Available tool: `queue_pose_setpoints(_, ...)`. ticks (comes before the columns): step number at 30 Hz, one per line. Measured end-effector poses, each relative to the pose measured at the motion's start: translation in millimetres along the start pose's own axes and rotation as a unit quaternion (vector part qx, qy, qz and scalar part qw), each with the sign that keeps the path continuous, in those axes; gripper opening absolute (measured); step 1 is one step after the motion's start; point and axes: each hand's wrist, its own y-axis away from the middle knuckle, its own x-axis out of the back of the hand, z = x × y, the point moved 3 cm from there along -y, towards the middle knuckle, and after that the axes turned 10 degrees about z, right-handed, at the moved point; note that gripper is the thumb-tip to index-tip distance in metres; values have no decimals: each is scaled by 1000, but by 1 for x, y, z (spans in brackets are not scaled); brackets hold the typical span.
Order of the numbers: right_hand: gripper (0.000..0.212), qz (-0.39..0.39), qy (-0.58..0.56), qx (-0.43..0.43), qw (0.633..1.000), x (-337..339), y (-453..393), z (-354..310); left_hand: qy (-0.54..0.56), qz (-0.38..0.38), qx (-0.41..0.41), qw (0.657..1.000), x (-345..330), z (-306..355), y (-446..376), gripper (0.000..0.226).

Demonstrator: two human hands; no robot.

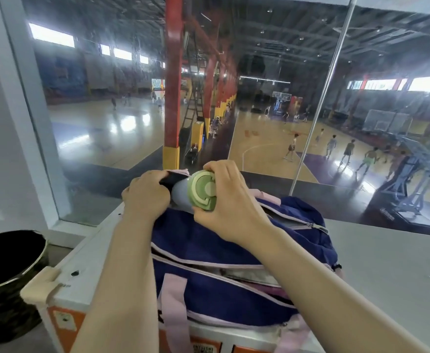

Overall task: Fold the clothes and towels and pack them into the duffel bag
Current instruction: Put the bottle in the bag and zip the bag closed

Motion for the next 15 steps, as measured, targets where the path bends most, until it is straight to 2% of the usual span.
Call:
queue_pose_setpoints(3, 72, -24, 8, 5, 1000, -27, -16, 9, 37, -67, -31, 997, -4, -3, -11, 67)
queue_pose_setpoints(5, 71, -39, 19, 18, 999, -45, -27, 9, 63, -83, -33, 994, -8, -10, -16, 70)
queue_pose_setpoints(9, 68, -37, 96, 93, 990, -78, -39, -1, 109, -29, -24, 993, -5, -9, -18, 42)
queue_pose_setpoints(12, 61, -10, 181, 138, 974, -91, -41, -2, 135, -9, -28, 990, -5, -10, -18, 43)
queue_pose_setpoints(15, 53, -4, 203, 164, 965, -95, -37, -2, 171, -11, -27, 985, -4, -10, -20, 47)
